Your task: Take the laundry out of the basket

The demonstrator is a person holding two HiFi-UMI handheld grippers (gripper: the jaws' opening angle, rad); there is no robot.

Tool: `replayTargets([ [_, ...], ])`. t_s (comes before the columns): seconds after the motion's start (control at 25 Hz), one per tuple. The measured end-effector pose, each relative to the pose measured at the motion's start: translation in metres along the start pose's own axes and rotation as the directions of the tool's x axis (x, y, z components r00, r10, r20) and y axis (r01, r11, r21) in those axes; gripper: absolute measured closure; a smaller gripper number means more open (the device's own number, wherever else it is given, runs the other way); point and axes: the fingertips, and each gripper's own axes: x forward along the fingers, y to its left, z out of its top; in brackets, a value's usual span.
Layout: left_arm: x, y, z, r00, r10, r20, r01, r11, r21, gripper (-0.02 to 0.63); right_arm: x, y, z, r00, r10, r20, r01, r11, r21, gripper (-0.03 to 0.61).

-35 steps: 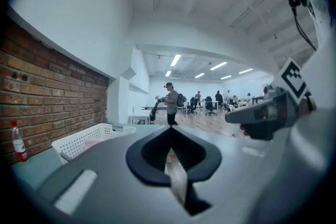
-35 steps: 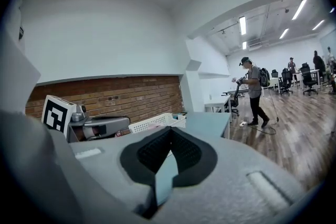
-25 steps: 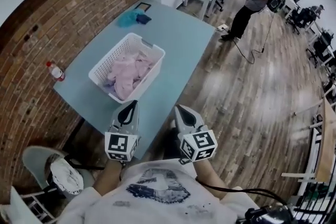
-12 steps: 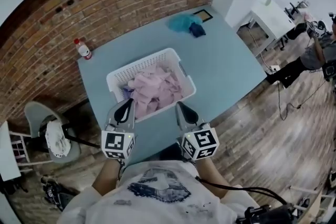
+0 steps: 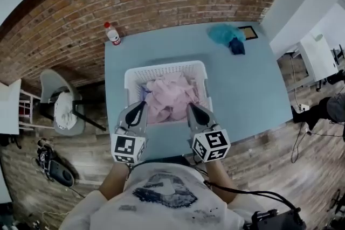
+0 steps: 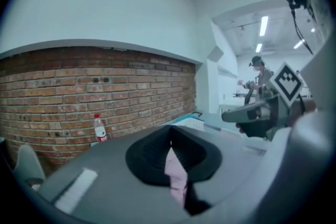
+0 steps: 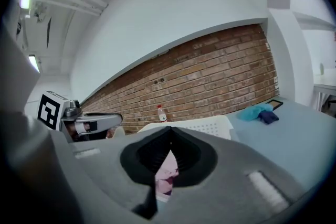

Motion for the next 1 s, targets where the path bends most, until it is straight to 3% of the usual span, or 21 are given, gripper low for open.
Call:
replayTargets([
  [0.24, 0.008, 0.011, -0.007, 1.000, 0.028, -0.005, -0.028, 0.999, -0.020, 0.621, 0.019, 0.005, -0.004, 0.998, 0.042, -0.041, -0.043, 0.999, -0.031, 0.580],
  [0.6, 0.019, 0.026, -0.010, 1.000, 0.002, 0.010, -0.001, 0.999, -0.040, 0.621, 0.033, -0.006, -0.001, 0.994, -0.019, -0.111, 0.009, 0.996, -0.088, 0.580],
  [0.8, 0.025, 0.041, -0.014, 1.000, -0.005, 0.011, 0.006, 0.998, -0.056, 0.621, 0.050, -0.009, -0.005, 0.980, -0.045, -0.195, 0.025, 0.994, -0.104, 0.576],
  [0.88, 0.028, 0.046, -0.014, 1.000, -0.007, 0.012, 0.007, 0.998, -0.059, 0.621, 0.059, -0.005, -0.011, 0.971, -0.022, -0.239, -0.001, 0.995, -0.097, 0.479],
  [1.0, 0.033, 0.052, -0.013, 1.000, -0.008, 0.015, 0.009, 0.998, -0.061, 0.621, 0.070, -0.002, -0.020, 0.957, 0.001, -0.289, -0.029, 0.995, -0.091, 0.452],
])
